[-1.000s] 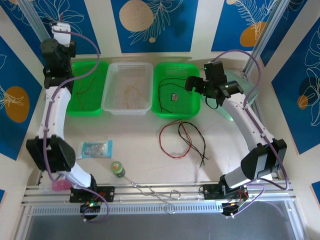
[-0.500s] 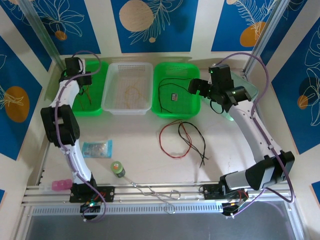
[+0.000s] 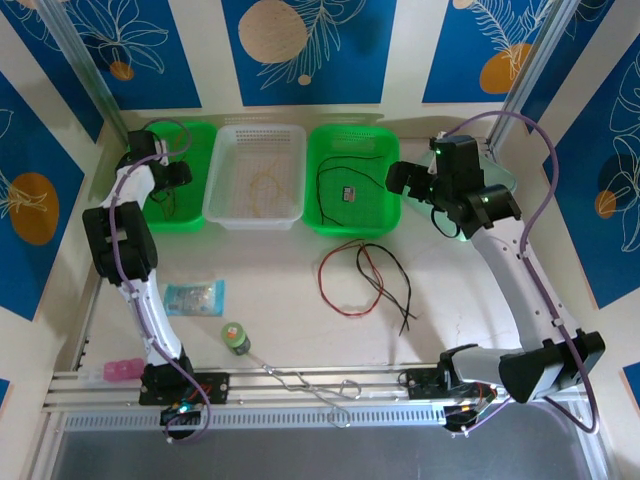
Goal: Untangle the cables
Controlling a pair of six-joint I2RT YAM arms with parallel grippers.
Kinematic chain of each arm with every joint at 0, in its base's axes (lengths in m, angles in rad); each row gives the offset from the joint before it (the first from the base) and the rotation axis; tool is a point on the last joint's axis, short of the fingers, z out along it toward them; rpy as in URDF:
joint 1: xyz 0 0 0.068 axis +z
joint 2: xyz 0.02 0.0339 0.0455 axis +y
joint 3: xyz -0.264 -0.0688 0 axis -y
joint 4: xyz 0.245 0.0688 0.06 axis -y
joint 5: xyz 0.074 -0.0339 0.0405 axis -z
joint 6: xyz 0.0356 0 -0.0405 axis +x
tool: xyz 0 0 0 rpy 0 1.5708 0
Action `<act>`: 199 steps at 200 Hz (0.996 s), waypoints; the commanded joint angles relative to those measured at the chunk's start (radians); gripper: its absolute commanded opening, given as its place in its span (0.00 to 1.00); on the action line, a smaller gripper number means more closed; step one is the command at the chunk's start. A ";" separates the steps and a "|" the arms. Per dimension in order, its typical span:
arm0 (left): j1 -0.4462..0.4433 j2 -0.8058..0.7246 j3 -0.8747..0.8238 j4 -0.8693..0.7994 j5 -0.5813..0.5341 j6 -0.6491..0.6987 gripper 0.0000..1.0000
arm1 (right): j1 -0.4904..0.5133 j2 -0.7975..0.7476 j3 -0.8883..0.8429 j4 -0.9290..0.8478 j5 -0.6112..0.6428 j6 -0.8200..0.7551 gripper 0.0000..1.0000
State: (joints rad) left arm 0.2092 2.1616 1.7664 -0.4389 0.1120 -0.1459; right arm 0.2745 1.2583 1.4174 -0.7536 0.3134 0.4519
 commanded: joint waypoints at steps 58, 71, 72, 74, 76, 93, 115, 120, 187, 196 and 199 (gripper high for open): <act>0.013 -0.129 0.111 -0.055 -0.057 0.037 0.99 | 0.002 -0.066 -0.025 -0.051 -0.002 0.008 1.00; 0.016 -0.119 0.098 -0.052 -0.058 0.033 0.99 | 0.002 -0.080 -0.036 -0.051 0.002 0.007 1.00; 0.016 -0.116 0.098 -0.053 -0.059 0.032 0.99 | 0.002 -0.081 -0.037 -0.051 0.001 0.008 1.00; 0.018 -0.112 0.097 -0.054 -0.060 0.028 0.99 | 0.002 -0.082 -0.039 -0.051 0.001 0.007 1.00; 0.020 -0.106 0.098 -0.057 -0.060 0.024 0.99 | 0.002 -0.084 -0.040 -0.051 0.002 0.006 1.00; 0.045 -0.051 0.117 -0.067 0.027 -0.024 0.99 | 0.000 -0.090 -0.045 -0.051 -0.005 0.000 1.00; 0.049 0.038 0.203 -0.125 0.155 -0.026 0.98 | -0.007 -0.075 -0.039 -0.053 -0.018 -0.020 1.00; 0.050 0.059 0.231 -0.139 0.170 -0.035 0.98 | -0.009 -0.070 -0.036 -0.053 -0.020 -0.024 1.00; 0.062 0.165 0.420 0.048 0.361 -0.243 0.96 | -0.027 0.049 0.028 -0.033 -0.061 -0.012 1.00; 0.062 0.172 0.443 0.095 0.365 -0.288 0.96 | -0.027 0.063 0.039 -0.031 -0.066 -0.010 1.00; 0.062 0.177 0.458 0.106 0.366 -0.302 0.96 | -0.027 0.067 0.042 -0.031 -0.067 -0.010 1.00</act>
State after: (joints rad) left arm 0.2642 2.3489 2.1143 -0.4980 0.3965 -0.3260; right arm 0.2481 1.3014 1.4078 -0.7967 0.2863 0.4450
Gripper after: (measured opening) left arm 0.958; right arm 0.999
